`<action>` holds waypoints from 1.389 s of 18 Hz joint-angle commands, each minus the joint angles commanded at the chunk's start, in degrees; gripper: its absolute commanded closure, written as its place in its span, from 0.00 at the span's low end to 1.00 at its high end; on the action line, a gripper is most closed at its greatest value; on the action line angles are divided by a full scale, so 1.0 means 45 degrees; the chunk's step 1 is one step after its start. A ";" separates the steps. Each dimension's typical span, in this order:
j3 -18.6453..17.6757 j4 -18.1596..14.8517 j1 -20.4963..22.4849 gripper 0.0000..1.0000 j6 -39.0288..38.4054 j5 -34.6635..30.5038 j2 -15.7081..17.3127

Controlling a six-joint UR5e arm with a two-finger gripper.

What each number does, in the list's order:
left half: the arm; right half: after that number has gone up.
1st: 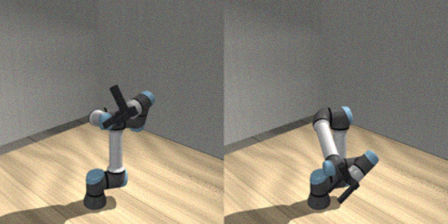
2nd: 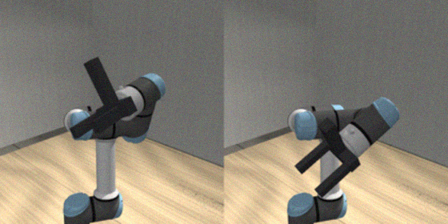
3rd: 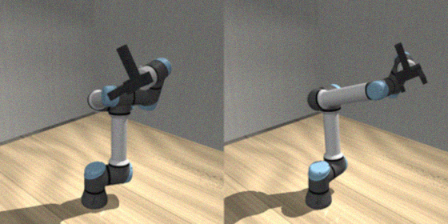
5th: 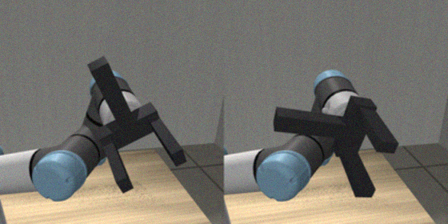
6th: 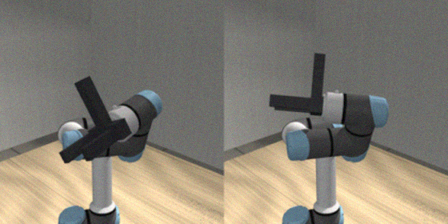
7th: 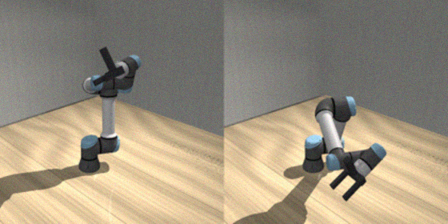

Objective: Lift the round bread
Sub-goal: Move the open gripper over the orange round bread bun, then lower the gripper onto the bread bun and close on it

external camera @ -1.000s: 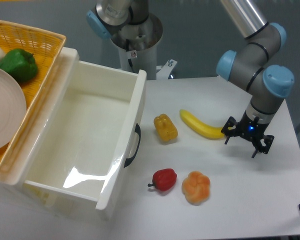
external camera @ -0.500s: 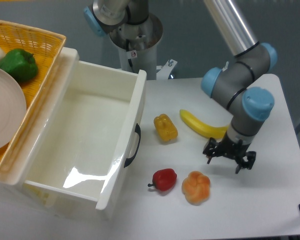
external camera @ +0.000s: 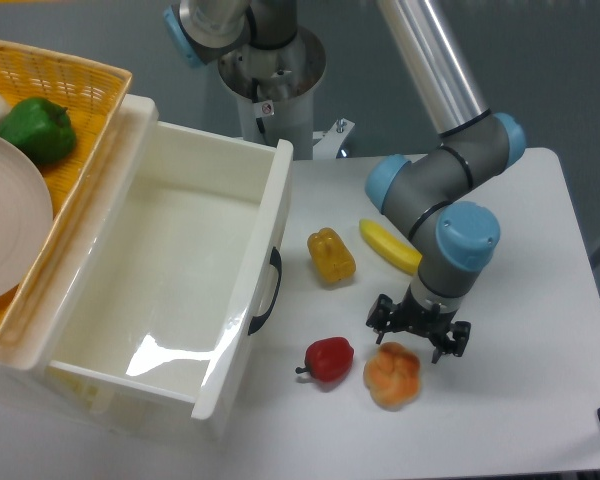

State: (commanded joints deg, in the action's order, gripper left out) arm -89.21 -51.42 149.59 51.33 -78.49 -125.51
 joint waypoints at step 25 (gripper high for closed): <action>0.0469 -0.0292 0.0038 1.00 -0.1973 -0.1817 0.1306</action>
State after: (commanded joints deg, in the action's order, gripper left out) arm -87.10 -52.73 149.76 42.45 -86.66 -119.63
